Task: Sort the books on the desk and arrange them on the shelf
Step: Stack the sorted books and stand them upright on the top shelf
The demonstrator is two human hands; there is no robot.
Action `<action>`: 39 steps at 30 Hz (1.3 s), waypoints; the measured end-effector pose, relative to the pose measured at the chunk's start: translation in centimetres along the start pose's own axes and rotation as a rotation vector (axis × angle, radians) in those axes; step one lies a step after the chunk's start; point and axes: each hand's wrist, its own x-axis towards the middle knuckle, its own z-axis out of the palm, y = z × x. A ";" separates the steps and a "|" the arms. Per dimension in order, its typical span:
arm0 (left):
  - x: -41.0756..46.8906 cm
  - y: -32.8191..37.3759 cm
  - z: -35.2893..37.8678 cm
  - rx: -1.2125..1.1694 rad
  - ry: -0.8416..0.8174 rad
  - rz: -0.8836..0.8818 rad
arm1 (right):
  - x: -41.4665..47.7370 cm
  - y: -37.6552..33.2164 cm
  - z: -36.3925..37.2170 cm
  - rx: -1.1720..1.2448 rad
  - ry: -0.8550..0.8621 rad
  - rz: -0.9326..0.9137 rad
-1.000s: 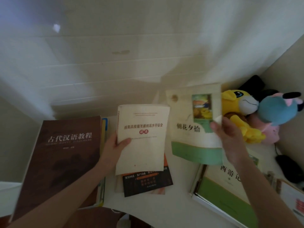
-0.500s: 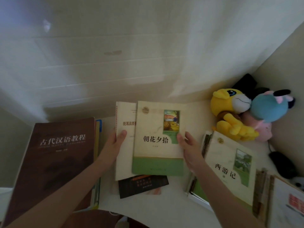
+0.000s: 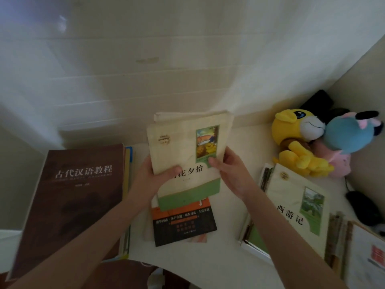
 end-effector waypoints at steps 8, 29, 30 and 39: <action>0.0 -1.2 -0.7 0.125 0.018 -0.040 | -2.6 2.6 0.6 -0.199 0.100 -0.026; 3.2 7.7 -5.3 0.242 0.107 0.138 | -0.9 10.2 1.8 -0.915 0.329 0.560; 3.3 7.6 -5.5 0.222 0.119 0.132 | -0.8 10.0 1.8 -0.878 0.337 0.573; 3.5 8.2 -7.2 0.058 0.175 0.171 | -2.7 7.4 0.0 -0.777 0.284 0.455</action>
